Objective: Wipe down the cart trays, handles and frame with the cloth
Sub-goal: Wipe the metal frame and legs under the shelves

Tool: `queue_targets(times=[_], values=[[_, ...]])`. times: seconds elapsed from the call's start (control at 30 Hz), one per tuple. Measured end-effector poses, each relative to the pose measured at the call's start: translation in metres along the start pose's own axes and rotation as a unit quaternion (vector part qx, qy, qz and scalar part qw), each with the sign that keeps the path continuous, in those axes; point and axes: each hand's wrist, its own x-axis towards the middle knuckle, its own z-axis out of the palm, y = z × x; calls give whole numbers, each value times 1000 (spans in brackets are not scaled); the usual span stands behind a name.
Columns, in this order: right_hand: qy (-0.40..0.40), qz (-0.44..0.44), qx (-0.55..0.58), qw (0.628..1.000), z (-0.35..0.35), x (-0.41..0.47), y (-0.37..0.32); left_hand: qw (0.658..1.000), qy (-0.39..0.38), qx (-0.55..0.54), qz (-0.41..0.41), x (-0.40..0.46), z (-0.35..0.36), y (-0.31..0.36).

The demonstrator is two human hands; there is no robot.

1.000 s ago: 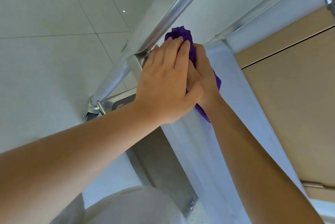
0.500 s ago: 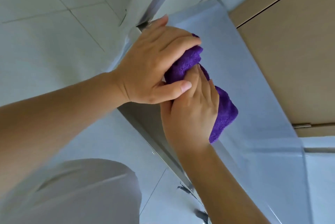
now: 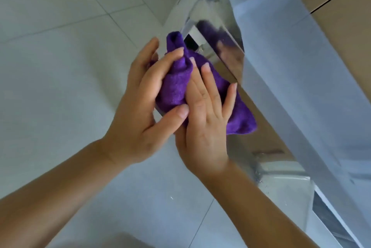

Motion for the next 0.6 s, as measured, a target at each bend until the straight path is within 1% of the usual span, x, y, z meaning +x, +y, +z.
queue_targets(times=[0.07, 0.1, 0.13, 0.2, 0.23, 0.3, 0.37, 0.43, 0.47, 0.53, 0.6], values=[[-57, 62, 107, 991, 14, 2, 2, 988, 10, -92, -123, -8, -3, -3], [-80, 75, 166, 980, 20, 3, 4, 978, 22, -118, -170, -11, -4, -5], [-95, 77, 215, 969, 23, 2, 5, 972, 37, -119, -198, -13, -4, -8], [-128, 99, 291, 943, 27, -2, 4, 964, 59, -125, -227, -13, -4, -17], [-157, 123, 337, 920, 28, -4, 4, 957, 69, -144, -244, -13, -4, -20], [-225, 184, 437, 852, 29, -9, 5, 945, 70, -166, -274, -17, -6, -26], [-277, 229, 495, 791, 33, -15, 16, 942, 34, -168, -287, -22, -11, -28], [-331, 286, 531, 726, 38, -24, 28, 930, -10, -193, -312, -30, -16, -30], [-352, 306, 535, 704, 38, -30, 32, 920, -26, -216, -327, -33, -18, -28], [-378, 316, 534, 688, 37, -45, 39, 899, -49, -264, -347, -35, -19, -26], [-383, 341, 547, 661, 33, -59, 46, 889, -70, -277, -359, -34, -17, -28]])
